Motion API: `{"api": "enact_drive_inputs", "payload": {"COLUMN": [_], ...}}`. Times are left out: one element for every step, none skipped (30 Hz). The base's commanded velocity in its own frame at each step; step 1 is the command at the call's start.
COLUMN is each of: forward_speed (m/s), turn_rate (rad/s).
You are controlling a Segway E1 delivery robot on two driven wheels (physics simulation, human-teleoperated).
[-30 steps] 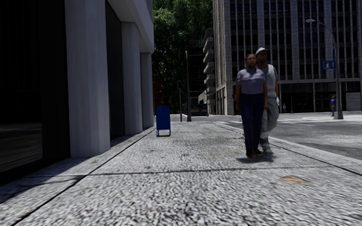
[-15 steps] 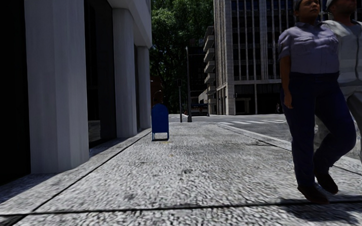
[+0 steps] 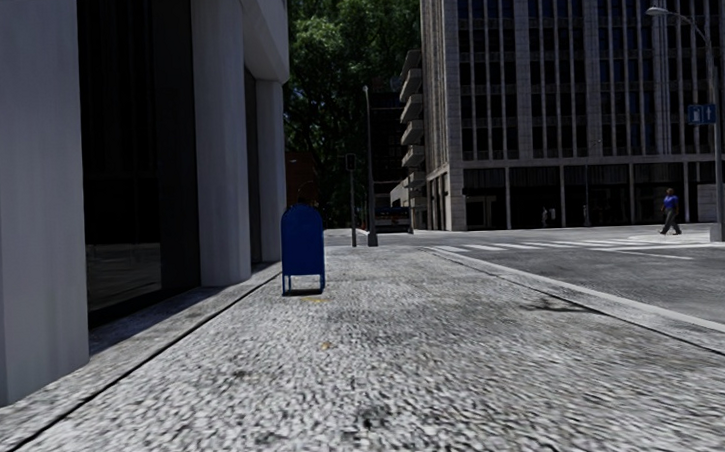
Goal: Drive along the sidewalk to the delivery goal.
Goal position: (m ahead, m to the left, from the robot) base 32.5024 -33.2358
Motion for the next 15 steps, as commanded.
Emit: {"api": "enact_drive_inputs", "payload": {"forward_speed": [2.00, 2.00, 2.00, 2.00, 2.00, 2.00, 2.00, 2.00, 2.00, 2.00, 2.00, 2.00, 2.00, 2.00, 2.00], "turn_rate": [-0.34, -0.34, -0.34, -0.34, -0.34, -0.34, -0.34, -0.34, -0.34, -0.34, -0.34, -0.34, -0.34, -0.34, -0.34]}}
